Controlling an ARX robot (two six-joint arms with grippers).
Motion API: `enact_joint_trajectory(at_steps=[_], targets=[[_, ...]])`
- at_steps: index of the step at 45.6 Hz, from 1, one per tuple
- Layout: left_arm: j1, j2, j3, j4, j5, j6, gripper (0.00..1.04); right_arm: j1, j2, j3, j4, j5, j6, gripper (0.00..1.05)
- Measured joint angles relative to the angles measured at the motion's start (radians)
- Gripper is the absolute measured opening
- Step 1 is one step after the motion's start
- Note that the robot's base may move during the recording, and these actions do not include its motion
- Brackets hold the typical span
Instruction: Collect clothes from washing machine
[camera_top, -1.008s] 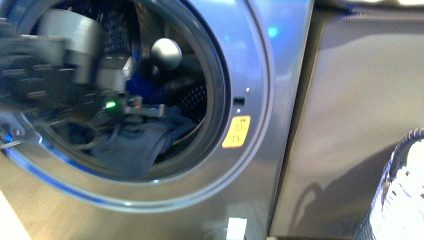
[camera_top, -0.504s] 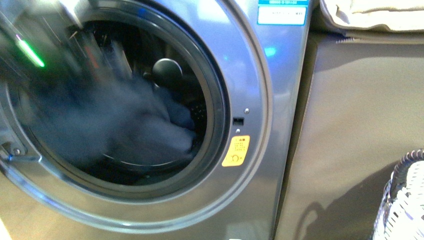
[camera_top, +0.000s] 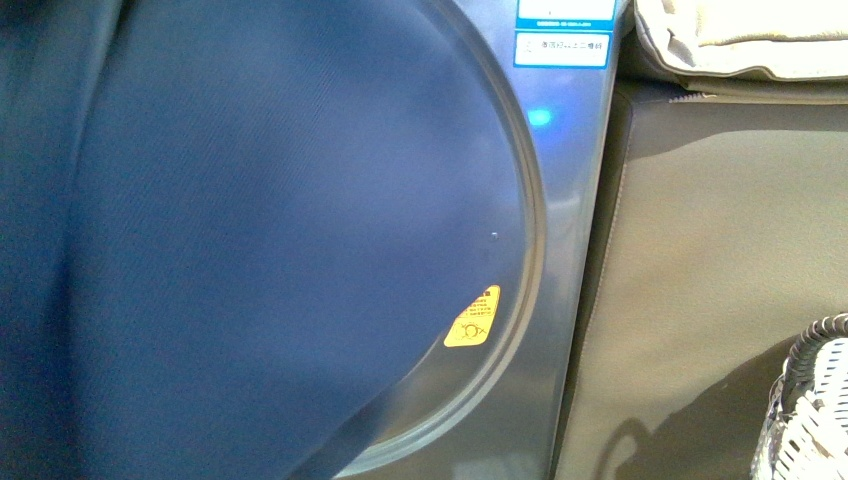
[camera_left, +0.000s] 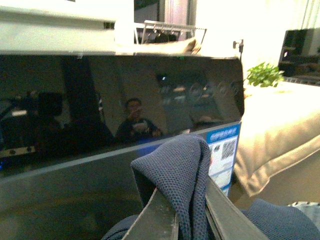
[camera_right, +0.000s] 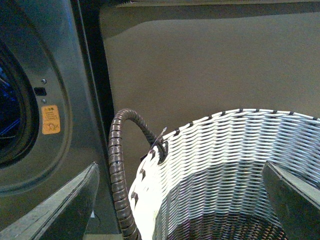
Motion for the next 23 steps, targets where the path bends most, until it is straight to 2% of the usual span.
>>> enact_joint_trajectory(at_steps=[15,23], targets=[[-0.161,0.109,0.291,-0.005,-0.023,-0.013,0.05,0.0,0.0,0.0,0.0,0.0,0.0,0.97],[-0.258,0.185,0.47,-0.098,-0.036,0.023,0.05,0.0,0.0,0.0,0.0,0.0,0.0,0.97]])
